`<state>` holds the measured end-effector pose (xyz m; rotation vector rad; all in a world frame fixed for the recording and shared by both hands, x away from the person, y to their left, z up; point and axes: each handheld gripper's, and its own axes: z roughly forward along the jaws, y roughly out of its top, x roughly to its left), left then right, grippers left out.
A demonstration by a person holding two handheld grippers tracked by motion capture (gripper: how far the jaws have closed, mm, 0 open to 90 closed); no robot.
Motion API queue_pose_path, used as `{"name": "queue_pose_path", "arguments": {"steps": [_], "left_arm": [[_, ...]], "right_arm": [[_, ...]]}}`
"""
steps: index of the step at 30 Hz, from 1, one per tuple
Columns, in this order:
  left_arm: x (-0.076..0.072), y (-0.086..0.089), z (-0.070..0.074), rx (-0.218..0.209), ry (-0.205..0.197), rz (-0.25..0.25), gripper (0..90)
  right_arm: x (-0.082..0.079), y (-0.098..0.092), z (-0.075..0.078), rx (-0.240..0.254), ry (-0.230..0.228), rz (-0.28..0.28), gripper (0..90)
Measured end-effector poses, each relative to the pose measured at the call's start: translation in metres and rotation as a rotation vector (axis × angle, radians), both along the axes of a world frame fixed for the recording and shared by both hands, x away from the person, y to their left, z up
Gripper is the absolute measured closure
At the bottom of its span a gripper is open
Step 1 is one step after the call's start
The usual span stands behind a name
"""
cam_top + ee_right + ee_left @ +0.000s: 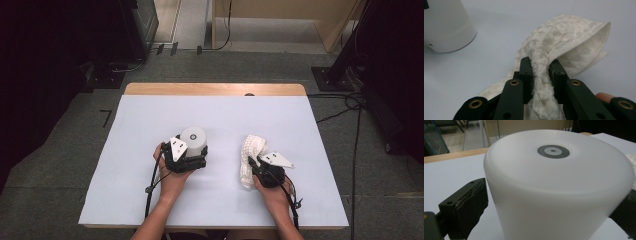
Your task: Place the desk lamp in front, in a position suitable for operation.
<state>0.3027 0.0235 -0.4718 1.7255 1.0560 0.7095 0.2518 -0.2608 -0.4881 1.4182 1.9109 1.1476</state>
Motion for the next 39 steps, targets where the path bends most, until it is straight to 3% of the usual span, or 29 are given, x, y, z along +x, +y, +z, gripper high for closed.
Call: {"name": "queue_pose_path", "arguments": {"steps": [4, 7, 11, 19, 21, 26, 31, 32, 34, 39], "left_arm": [[0.005, -0.005, -0.003, -0.006, 0.019, 0.017, 0.0], [0.009, -0.007, -0.007, -0.014, 0.056, 0.027, 0.0], [0.008, -0.009, -0.007, -0.004, 0.035, 0.024, 7.7], [0.005, -0.004, -0.006, 0.009, 0.028, 0.004, 8.3], [0.002, 0.0, -0.005, -0.007, 0.026, -0.004, 8.3], [-0.012, 0.015, 0.002, -0.042, 0.042, -0.038, 8.3], [-0.038, 0.027, 0.004, 0.005, 0.047, -0.089, 8.3], [-0.038, 0.027, 0.004, 0.005, 0.047, -0.089, 8.3], [-0.052, 0.038, 0.003, 0.008, 0.031, -0.115, 8.3], [-0.062, 0.043, -0.001, 0.01, 0.03, -0.13, 8.3]], "right_arm": [[-0.001, 0.001, -0.001, -0.004, 0.0, 0.002, 76.2], [-0.001, 0.001, -0.001, -0.001, -0.002, 0.001, 76.0], [-0.001, 0.001, -0.001, -0.003, -0.002, 0.004, 76.0], [-0.001, 0.0, -0.001, 0.001, -0.008, 0.004, 76.0], [-0.001, 0.0, -0.001, 0.002, -0.009, 0.004, 76.0], [-0.002, 0.0, 0.0, 0.001, -0.009, 0.01, 76.0], [-0.006, -0.001, 0.003, 0.013, 0.003, 0.016, 76.0], [-0.006, -0.001, 0.003, 0.013, 0.003, 0.016, 76.0], [-0.01, -0.001, 0.004, 0.017, 0.016, 0.03, 76.0], [-0.013, 0.003, 0.005, 0.007, 0.025, 0.041, 76.1]]}}
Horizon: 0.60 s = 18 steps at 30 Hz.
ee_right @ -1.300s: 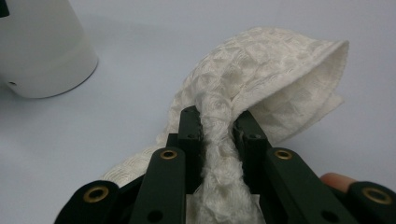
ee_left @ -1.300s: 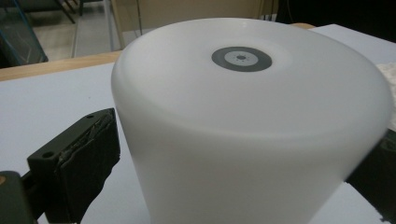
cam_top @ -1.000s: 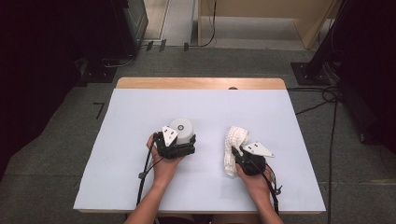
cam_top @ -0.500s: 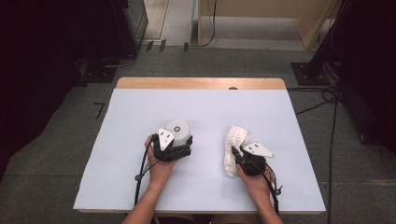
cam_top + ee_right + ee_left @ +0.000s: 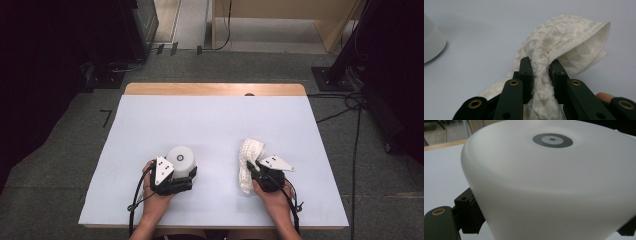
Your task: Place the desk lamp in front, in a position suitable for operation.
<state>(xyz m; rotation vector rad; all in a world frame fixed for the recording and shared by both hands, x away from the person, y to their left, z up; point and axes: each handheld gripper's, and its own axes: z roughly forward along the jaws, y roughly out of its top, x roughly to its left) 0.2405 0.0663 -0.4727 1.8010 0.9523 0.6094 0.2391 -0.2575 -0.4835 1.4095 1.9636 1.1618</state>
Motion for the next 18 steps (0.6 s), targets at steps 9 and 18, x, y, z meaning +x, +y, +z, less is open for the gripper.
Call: {"name": "queue_pose_path", "arguments": {"steps": [9, 18], "left_arm": [[-0.005, -0.008, -0.002, 0.008, -0.009, -0.083, 8.4], [-0.006, -0.014, 0.0, 0.036, -0.022, -0.102, 8.4]], "right_arm": [[-0.008, 0.013, 0.022, 0.037, -0.057, 0.09, 76.3], [-0.022, 0.036, 0.061, 0.084, -0.154, 0.264, 76.8]]}}
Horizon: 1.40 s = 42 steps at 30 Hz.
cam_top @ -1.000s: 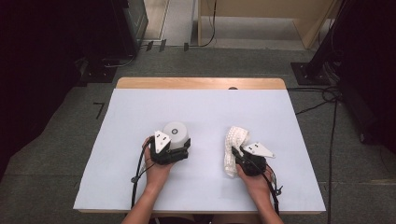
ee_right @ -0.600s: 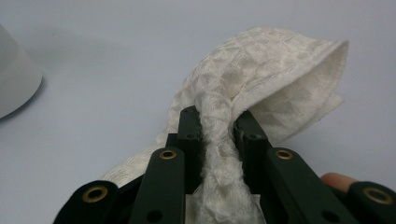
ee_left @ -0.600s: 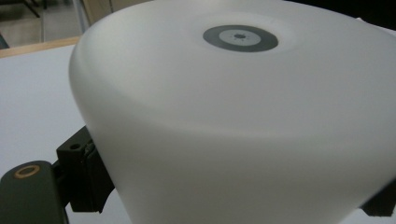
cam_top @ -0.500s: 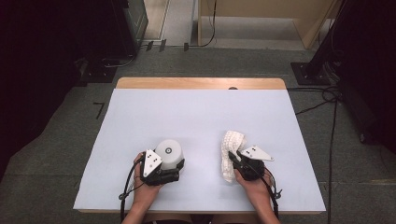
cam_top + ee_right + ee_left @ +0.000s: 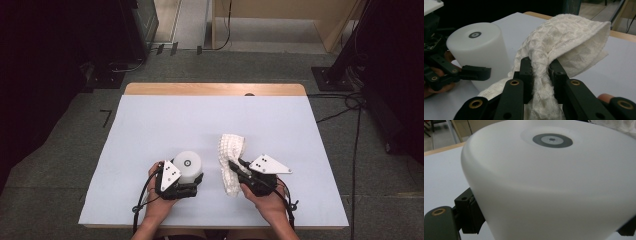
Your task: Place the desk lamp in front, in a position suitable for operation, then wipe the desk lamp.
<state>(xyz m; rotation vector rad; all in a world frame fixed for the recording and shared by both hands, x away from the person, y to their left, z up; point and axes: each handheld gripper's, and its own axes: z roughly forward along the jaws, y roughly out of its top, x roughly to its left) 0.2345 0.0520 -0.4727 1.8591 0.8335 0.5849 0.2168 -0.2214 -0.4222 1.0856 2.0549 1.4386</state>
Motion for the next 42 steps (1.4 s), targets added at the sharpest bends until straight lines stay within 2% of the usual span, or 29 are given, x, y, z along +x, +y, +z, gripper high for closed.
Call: {"name": "queue_pose_path", "arguments": {"steps": [2, 7, 11, 13, 15, 17, 18, 20, 22, 29, 33, 36, 38, 40, 42], "left_arm": [[0.0, -0.001, 0.001, 0.005, 0.002, -0.011, 8.4], [-0.002, -0.007, 0.003, 0.01, 0.007, -0.033, 8.4], [-0.005, -0.016, 0.004, 0.06, -0.006, -0.049, 8.4], [-0.005, -0.02, 0.004, 0.072, -0.004, -0.054, 8.4], [-0.005, -0.023, 0.003, 0.077, -0.005, -0.051, 8.4], [-0.005, -0.023, 0.004, 0.082, -0.004, -0.055, 8.4], [-0.004, -0.023, 0.004, 0.086, -0.003, -0.059, 8.5], [-0.003, -0.023, 0.005, 0.089, -0.003, -0.063, 8.4], [-0.003, -0.023, 0.005, 0.088, -0.003, -0.066, 8.4], [0.001, -0.021, 0.003, 0.054, 0.002, -0.085, 8.1], [0.0, -0.022, 0.005, 0.054, -0.001, -0.092, 7.9], [-0.003, -0.024, 0.01, 0.07, -0.039, -0.092, 7.4], [-0.003, -0.024, 0.015, 0.066, -0.05, -0.096, 6.5], [-0.002, -0.024, 0.014, 0.069, -0.041, -0.1, 6.6], [-0.001, -0.025, 0.011, 0.067, -0.038, -0.106, 7.1]], "right_arm": [[-0.002, 0.005, 0.001, -0.004, -0.01, 0.001, 76.7], [-0.004, 0.016, 0.003, -0.022, -0.021, 0.049, 76.5], [-0.007, 0.026, 0.011, -0.021, -0.039, 0.077, 76.4], [-0.008, 0.033, 0.015, -0.02, -0.048, 0.091, 76.4], [-0.006, 0.037, 0.016, -0.01, -0.027, 0.117, 76.5], [-0.003, 0.04, 0.016, 0.027, 0.012, 0.151, 76.4], [-0.002, 0.041, 0.016, 0.024, 0.011, 0.154, 76.4], [-0.002, 0.043, 0.015, -0.003, -0.004, 0.149, 76.5], [-0.002, 0.043, 0.015, -0.003, -0.002, 0.15, 76.5], [0.006, 0.038, 0.014, 0.012, 0.035, 0.165, 76.8], [0.008, 0.035, 0.016, -0.022, 0.042, 0.149, 77.1], [0.008, 0.031, 0.017, -0.043, 0.044, 0.131, 77.3], [0.008, 0.029, 0.015, -0.062, 0.055, 0.116, 77.4], [0.01, 0.025, 0.014, -0.014, 0.071, 0.118, 77.4], [0.011, 0.025, 0.012, -0.031, 0.071, 0.118, 77.4]]}}
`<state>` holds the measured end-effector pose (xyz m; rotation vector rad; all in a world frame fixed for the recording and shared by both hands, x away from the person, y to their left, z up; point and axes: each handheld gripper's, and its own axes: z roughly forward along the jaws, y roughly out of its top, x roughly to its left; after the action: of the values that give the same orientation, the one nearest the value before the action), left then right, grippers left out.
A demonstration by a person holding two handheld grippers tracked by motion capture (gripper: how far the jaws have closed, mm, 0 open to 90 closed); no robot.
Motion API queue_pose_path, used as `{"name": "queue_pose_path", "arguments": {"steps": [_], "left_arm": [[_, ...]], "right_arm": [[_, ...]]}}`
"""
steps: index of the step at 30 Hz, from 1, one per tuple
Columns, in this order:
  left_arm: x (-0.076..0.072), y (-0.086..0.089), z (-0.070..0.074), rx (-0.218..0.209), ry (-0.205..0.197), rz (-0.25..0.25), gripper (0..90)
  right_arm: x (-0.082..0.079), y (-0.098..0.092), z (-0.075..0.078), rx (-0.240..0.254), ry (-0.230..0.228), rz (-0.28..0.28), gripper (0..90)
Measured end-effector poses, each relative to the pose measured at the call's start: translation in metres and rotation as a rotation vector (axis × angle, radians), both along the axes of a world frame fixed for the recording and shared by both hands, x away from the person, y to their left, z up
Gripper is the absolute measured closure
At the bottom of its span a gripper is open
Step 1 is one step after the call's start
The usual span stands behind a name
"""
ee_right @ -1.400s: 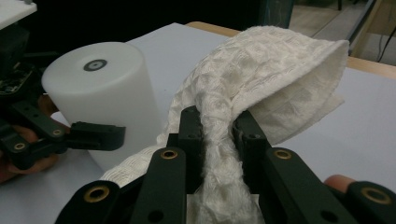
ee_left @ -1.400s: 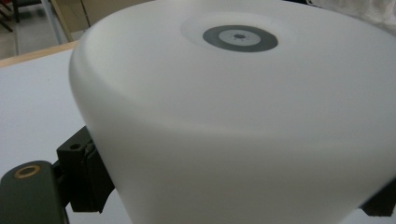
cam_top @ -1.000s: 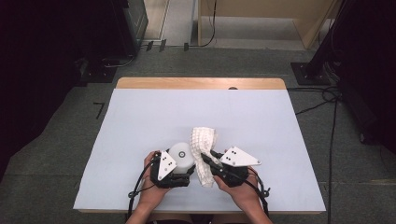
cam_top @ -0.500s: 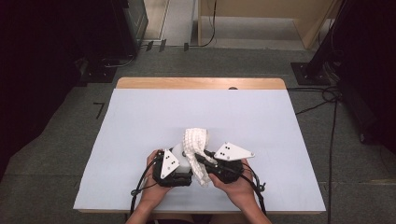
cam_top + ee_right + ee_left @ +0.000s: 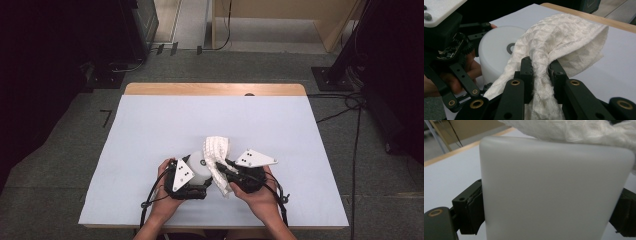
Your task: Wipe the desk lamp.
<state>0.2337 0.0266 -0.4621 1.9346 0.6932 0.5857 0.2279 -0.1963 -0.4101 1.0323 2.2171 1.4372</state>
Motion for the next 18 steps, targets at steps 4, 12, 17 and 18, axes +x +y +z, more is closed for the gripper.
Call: {"name": "queue_pose_path", "arguments": {"steps": [4, 12, 17, 18], "left_arm": [[0.0, -0.003, 0.001, 0.034, -0.014, -0.005, 7.6], [-0.005, -0.014, 0.001, 0.073, -0.046, 0.0, 7.7], [-0.001, -0.012, 0.003, 0.06, -0.02, -0.004, 7.5], [-0.002, -0.013, 0.003, 0.067, -0.023, -0.009, 7.5]], "right_arm": [[-0.001, -0.001, 0.001, -0.009, 0.003, -0.008, 77.5], [-0.011, 0.016, 0.015, -0.013, -0.046, 0.04, 77.3], [-0.003, 0.006, 0.008, -0.043, -0.015, -0.033, 77.2], [-0.004, 0.003, 0.008, -0.044, 0.0, -0.027, 77.3]]}}
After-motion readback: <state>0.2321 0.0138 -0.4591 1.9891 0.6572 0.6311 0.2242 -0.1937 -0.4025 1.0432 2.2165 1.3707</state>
